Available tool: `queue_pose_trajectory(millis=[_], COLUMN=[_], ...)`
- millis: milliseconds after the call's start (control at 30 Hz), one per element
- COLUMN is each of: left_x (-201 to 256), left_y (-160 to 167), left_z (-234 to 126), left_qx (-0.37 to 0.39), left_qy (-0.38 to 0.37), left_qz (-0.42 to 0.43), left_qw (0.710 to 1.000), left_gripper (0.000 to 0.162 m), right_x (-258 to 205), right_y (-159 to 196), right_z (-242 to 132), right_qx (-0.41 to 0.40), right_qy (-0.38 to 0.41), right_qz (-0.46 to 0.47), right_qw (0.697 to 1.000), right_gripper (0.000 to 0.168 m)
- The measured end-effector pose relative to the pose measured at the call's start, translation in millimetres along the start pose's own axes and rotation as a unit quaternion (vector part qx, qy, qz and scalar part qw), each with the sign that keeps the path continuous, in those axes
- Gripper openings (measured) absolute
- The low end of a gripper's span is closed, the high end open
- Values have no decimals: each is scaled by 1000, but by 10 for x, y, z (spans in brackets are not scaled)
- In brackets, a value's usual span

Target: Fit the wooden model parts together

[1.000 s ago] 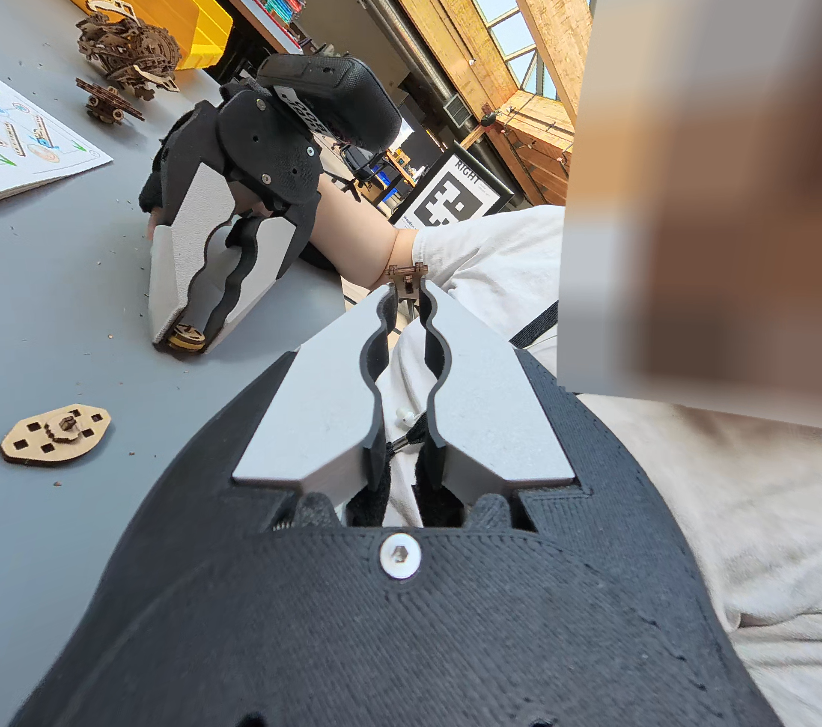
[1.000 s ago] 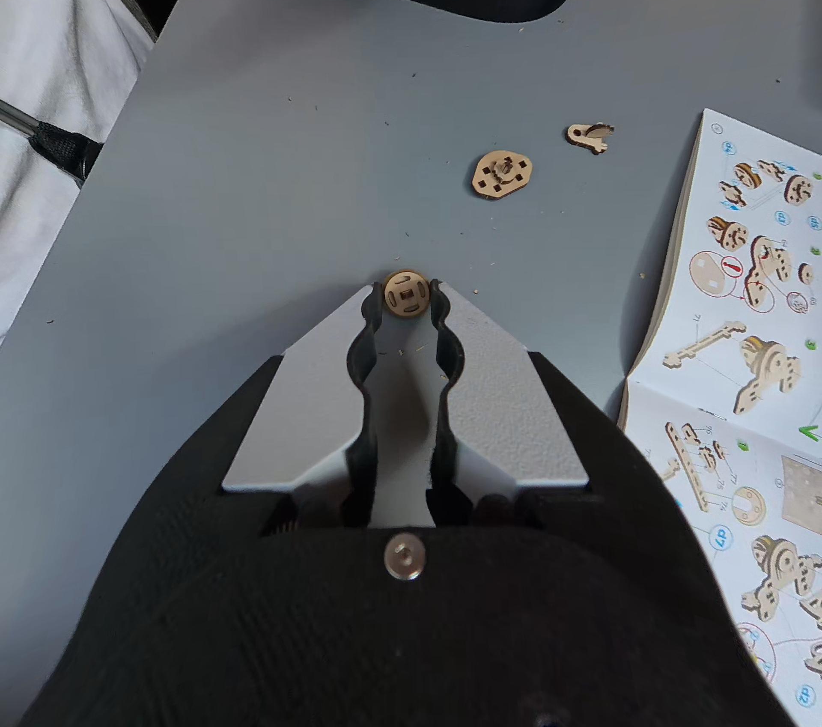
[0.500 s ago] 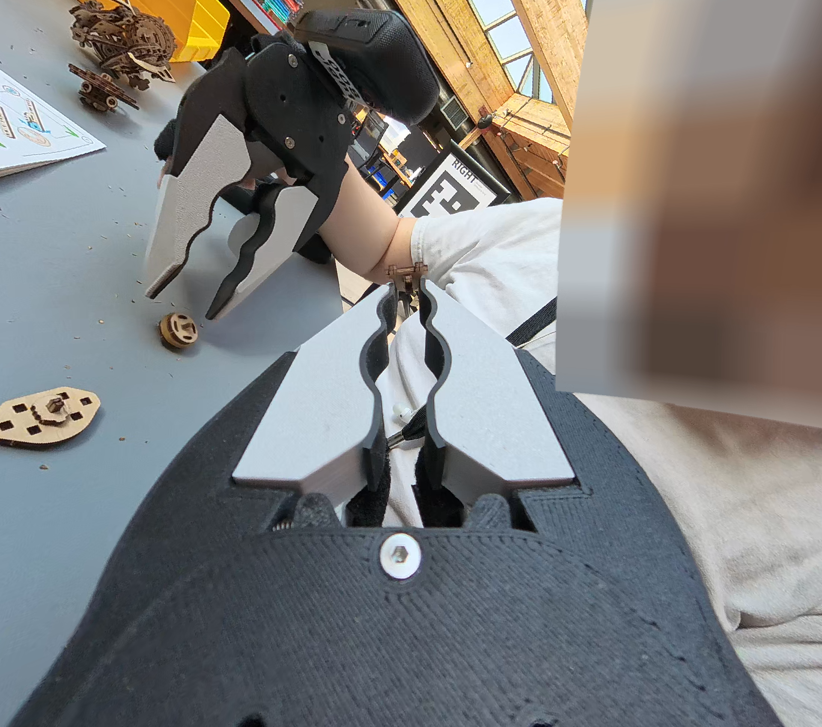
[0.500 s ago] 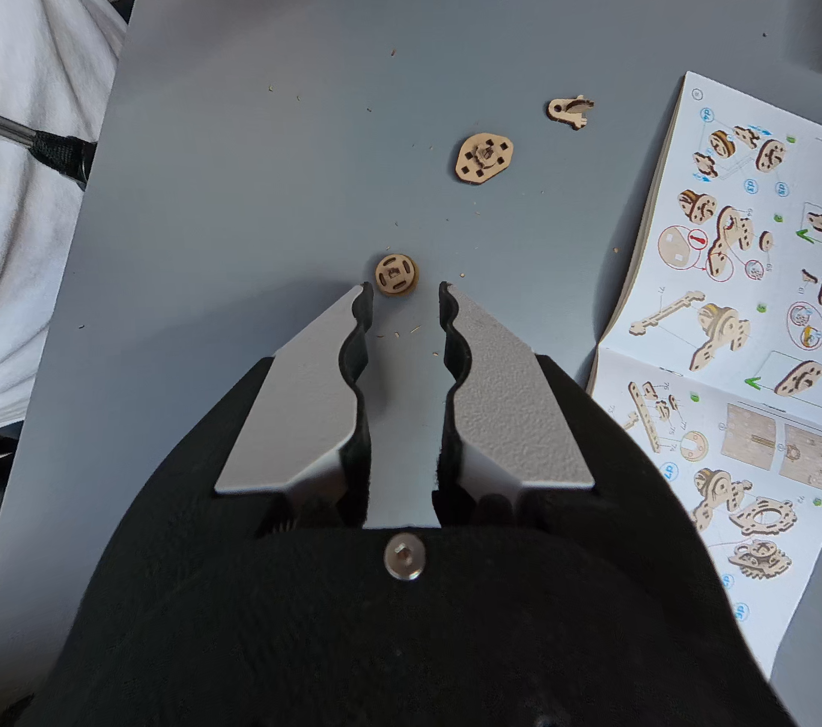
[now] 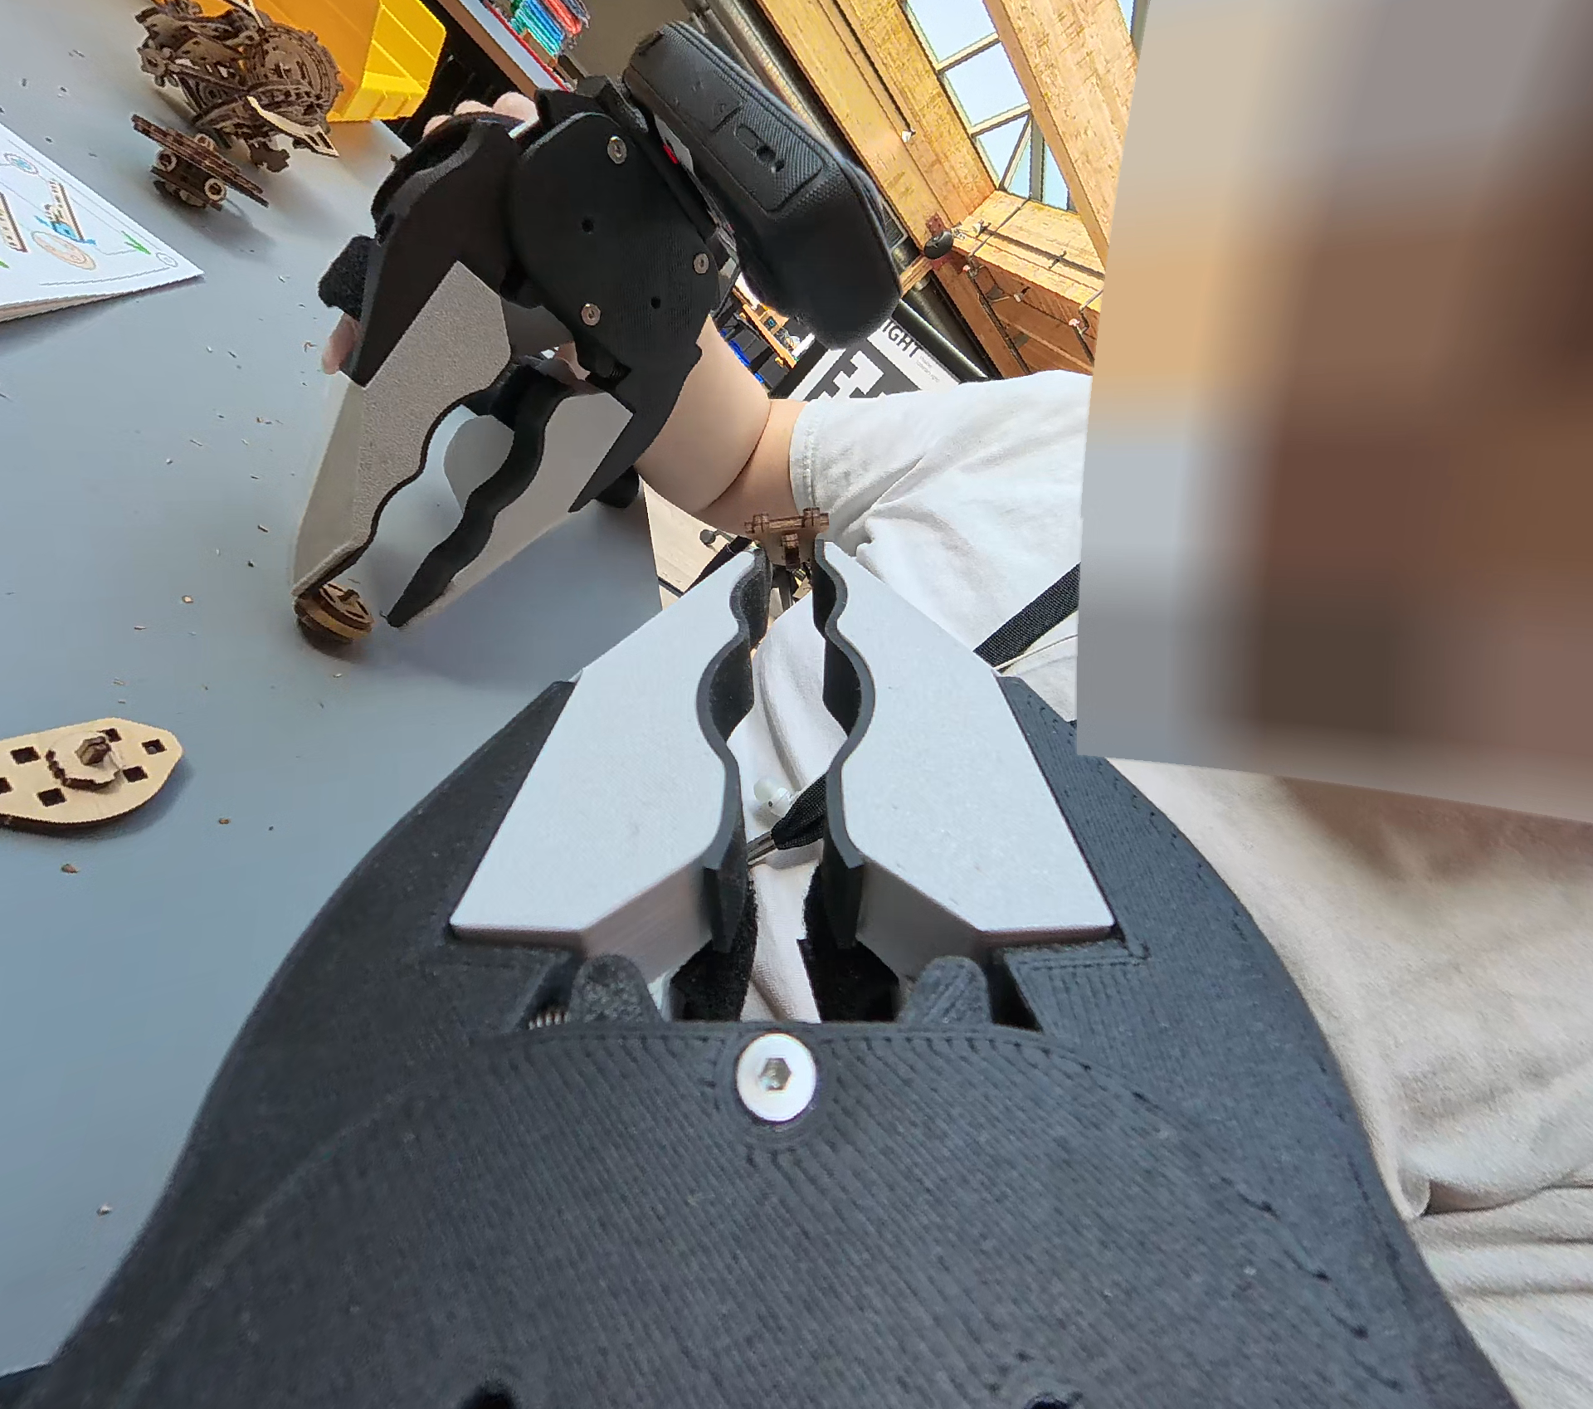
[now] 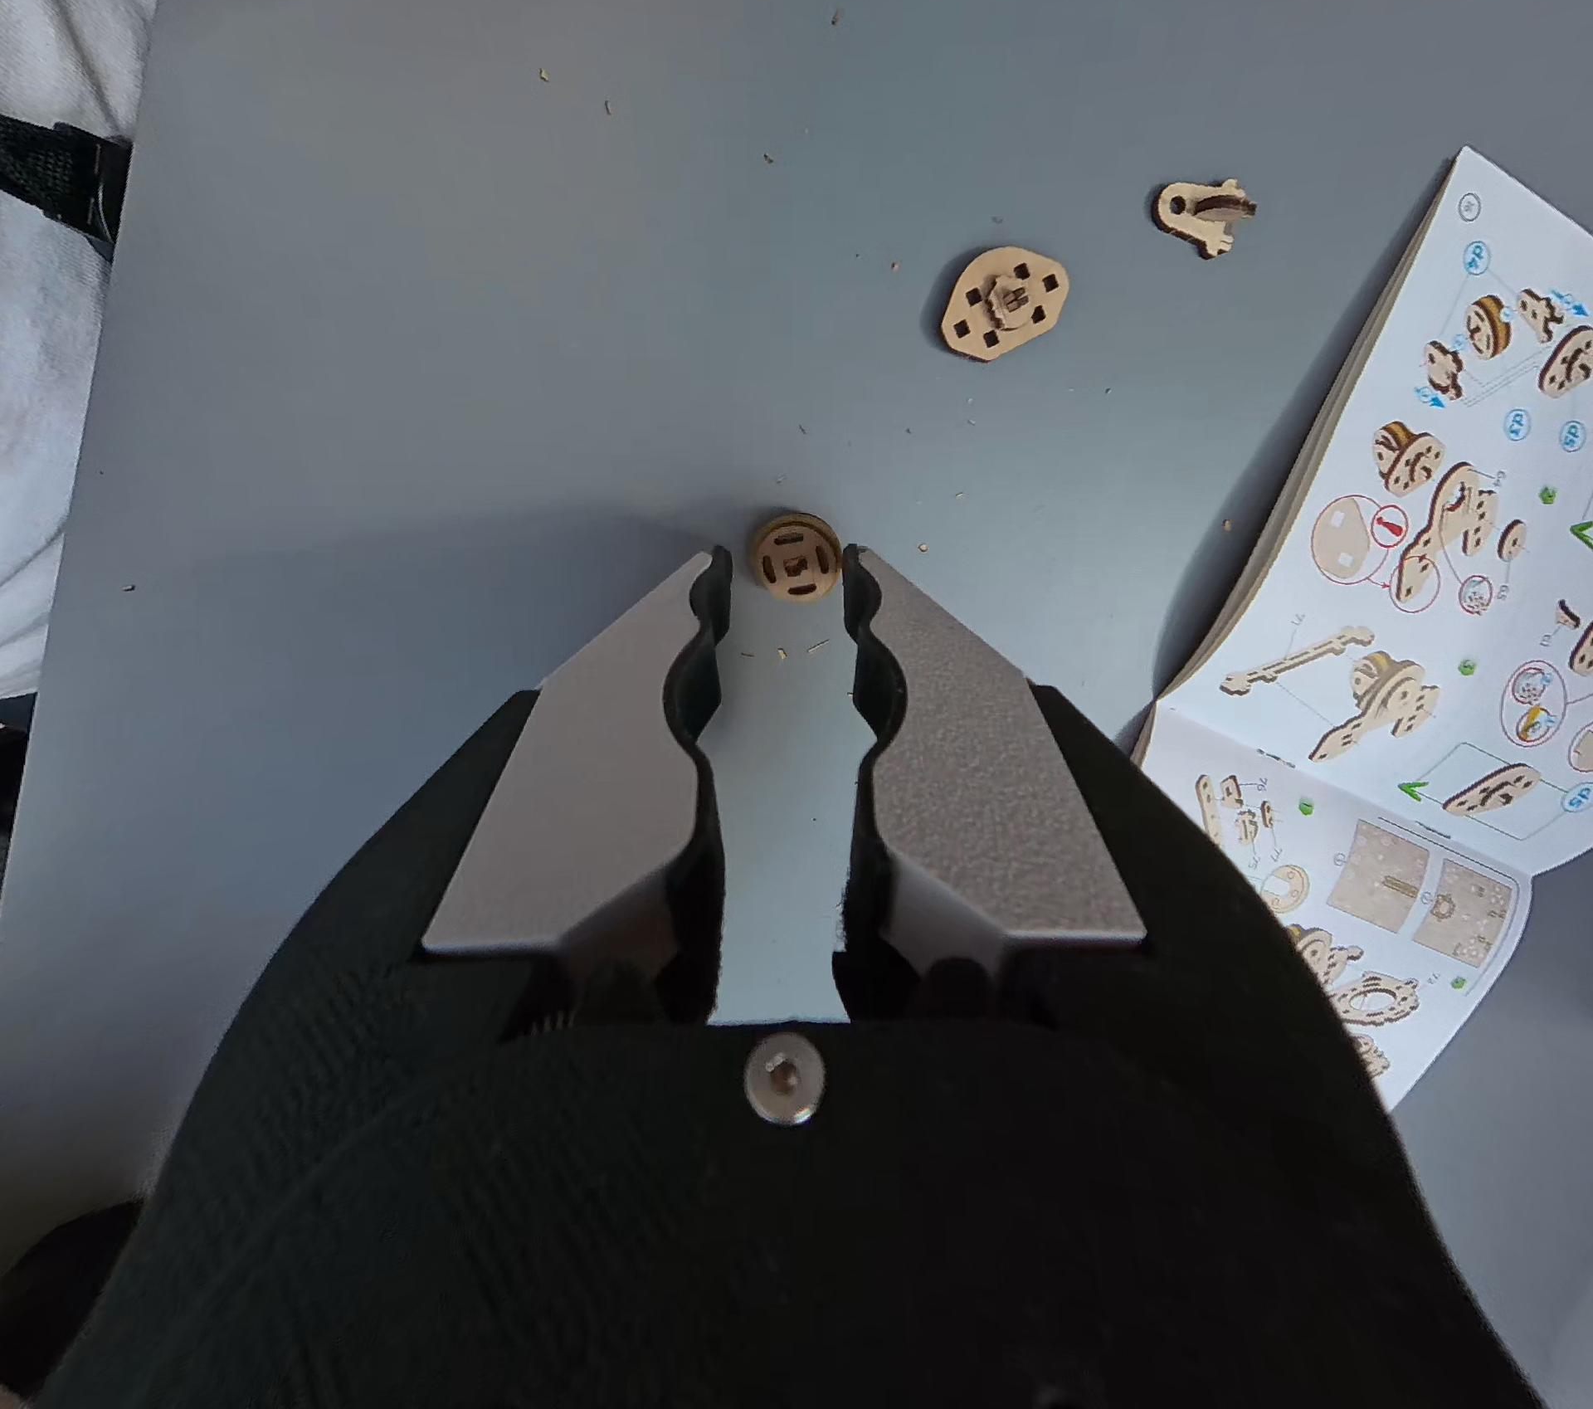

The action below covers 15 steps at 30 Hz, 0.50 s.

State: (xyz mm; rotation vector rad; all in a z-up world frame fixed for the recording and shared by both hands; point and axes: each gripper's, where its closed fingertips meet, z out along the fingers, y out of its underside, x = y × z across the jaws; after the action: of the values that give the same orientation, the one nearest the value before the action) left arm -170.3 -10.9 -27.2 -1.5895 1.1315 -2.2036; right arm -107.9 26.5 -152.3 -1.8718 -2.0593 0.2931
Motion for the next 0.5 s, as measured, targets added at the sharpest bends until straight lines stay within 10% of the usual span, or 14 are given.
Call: queue_pose_trajectory(millis=[500], left_x=[54], left_y=[-1], left_z=[-18], left_qx=[9], left_qy=[10], left_qz=[1], left_qw=[1000], left_gripper=[7], right_x=[-8], right_y=[-46], right_z=[0], right_qx=[-38], right_qy=[21], right_qz=[-31], right_qw=[999], right_gripper=[25])
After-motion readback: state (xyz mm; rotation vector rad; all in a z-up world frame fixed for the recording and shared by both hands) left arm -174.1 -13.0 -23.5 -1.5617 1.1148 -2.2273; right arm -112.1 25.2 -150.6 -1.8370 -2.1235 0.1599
